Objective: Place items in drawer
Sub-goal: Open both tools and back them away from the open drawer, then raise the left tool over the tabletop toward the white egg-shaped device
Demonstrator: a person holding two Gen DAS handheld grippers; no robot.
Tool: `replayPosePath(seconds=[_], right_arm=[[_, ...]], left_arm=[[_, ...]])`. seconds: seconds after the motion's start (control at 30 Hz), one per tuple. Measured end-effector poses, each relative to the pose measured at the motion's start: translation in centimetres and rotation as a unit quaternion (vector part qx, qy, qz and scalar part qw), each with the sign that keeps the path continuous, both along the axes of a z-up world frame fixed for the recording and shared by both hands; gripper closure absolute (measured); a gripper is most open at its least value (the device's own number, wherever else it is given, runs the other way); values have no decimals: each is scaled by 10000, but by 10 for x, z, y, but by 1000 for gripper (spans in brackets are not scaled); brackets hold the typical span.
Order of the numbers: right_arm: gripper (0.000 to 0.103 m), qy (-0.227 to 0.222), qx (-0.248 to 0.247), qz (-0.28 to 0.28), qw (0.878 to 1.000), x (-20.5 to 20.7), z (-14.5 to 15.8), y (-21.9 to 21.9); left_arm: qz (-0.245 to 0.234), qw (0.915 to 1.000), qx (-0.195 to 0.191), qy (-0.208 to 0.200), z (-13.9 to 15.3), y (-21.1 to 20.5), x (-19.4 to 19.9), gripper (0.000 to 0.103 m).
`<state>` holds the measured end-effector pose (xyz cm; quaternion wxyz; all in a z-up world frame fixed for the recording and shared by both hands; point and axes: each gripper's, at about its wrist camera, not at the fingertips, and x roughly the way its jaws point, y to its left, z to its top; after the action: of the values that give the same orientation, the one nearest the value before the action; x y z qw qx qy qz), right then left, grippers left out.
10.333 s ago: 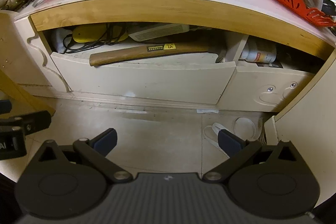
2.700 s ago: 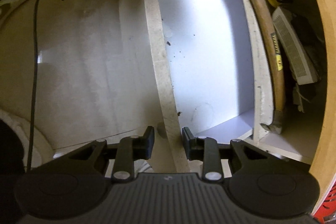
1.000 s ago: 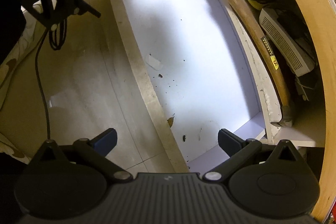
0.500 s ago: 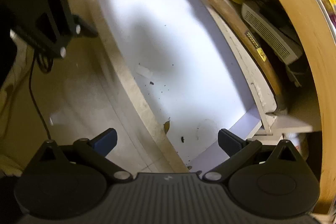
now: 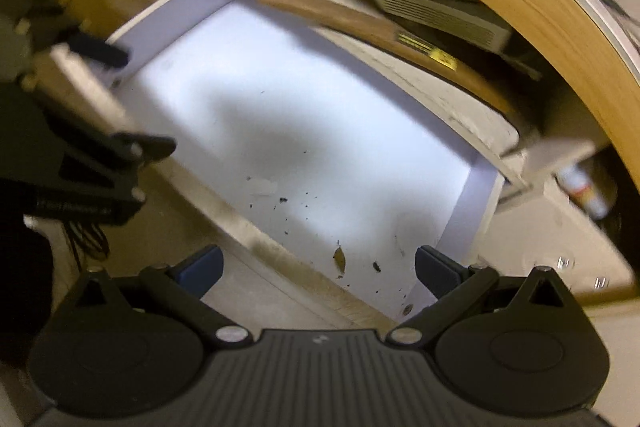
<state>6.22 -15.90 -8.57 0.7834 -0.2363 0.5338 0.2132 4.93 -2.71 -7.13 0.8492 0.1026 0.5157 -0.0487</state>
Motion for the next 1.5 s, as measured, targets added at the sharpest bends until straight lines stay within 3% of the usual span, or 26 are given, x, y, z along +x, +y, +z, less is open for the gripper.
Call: replayPosePath(seconds=[0.2, 0.43, 0.6, 1.03, 1.5], right_arm=[[1, 77, 197, -844, 9962, 4, 2, -12], [1, 303, 555, -1823, 9812, 4, 0, -27], [1, 383, 804, -2285, 9695, 4, 1, -35], [1, 49, 887, -2383, 9671, 7, 10, -36], [1, -1148, 1213, -2167, 9619, 8, 47, -36]], left_arm=[[462, 9988, -144, 86, 0, 11, 3, 29], [1071, 9922, -477, 422, -5, 31, 7, 29], [1099, 9919, -513, 378, -3, 32, 7, 29], [804, 9958, -391, -202, 13, 19, 5, 29], [870, 9870, -626, -1201, 46, 16, 10, 30]])
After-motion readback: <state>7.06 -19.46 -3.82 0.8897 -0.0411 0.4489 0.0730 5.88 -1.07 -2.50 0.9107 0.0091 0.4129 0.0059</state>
